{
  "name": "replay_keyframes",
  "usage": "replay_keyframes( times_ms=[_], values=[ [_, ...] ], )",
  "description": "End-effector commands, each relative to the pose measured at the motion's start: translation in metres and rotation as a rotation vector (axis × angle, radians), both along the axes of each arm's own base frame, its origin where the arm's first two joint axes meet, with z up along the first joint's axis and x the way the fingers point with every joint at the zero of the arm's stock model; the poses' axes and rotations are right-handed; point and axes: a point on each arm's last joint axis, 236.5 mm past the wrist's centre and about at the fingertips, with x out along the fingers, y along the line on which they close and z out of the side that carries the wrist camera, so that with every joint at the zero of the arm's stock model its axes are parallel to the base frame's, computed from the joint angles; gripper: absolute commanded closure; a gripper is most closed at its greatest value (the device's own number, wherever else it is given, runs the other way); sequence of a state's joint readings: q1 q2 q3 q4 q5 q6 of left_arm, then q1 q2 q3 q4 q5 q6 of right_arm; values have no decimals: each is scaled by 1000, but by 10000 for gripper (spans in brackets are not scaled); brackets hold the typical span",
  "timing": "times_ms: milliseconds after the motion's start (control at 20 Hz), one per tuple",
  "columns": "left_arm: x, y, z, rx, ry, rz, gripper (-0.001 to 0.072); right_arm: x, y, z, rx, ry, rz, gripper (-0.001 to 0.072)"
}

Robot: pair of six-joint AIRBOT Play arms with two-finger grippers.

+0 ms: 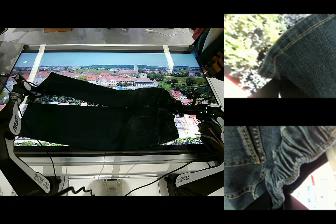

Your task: Fold the clothes and pants, and hang the long-sleeved shirts on hangers.

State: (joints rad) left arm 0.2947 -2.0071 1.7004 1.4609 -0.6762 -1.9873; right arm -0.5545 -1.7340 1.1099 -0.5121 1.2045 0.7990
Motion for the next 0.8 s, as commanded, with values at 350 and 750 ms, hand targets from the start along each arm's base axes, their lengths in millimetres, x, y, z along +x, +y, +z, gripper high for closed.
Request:
replay_keyframes(
  times_ms=[350, 750],
  values=[
    [12, -1, 116, 127, -180, -82, 686, 69, -63, 48, -194, -169, -172, 662],
    [-51, 39, 144, 202, -10, -58, 685, 78, -107, 34, -351, -132, -293, 663]
  ],
)
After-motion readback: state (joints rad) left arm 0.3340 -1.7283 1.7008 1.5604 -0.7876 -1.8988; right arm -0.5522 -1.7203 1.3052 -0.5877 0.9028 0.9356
